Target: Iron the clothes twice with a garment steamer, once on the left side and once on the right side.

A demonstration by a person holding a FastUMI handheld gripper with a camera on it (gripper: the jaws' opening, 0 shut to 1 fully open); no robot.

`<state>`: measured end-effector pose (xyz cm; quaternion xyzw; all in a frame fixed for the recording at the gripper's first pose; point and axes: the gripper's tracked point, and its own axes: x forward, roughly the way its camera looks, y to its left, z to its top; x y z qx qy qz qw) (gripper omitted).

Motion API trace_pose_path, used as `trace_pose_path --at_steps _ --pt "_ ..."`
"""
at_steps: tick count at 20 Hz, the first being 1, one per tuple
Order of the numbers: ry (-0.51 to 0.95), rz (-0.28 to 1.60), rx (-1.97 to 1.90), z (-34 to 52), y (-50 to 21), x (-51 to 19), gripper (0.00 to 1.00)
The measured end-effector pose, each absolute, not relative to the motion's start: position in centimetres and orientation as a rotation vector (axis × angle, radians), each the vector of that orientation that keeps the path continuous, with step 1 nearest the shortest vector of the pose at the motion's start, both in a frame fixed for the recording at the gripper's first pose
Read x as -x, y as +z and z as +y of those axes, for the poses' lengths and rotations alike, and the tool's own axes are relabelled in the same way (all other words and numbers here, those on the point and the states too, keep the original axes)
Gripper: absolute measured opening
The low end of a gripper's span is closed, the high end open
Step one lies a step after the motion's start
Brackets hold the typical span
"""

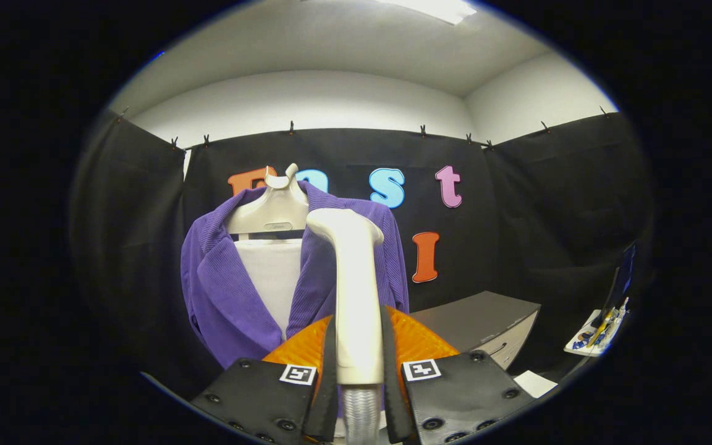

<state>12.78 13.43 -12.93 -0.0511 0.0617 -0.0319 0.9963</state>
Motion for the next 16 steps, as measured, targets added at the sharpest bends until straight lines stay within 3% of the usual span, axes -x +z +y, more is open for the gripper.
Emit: trace_pose_path --at_steps 16 --pt "-0.112 0.158 0.16 11.5 -18.1 -11.1 0.38"
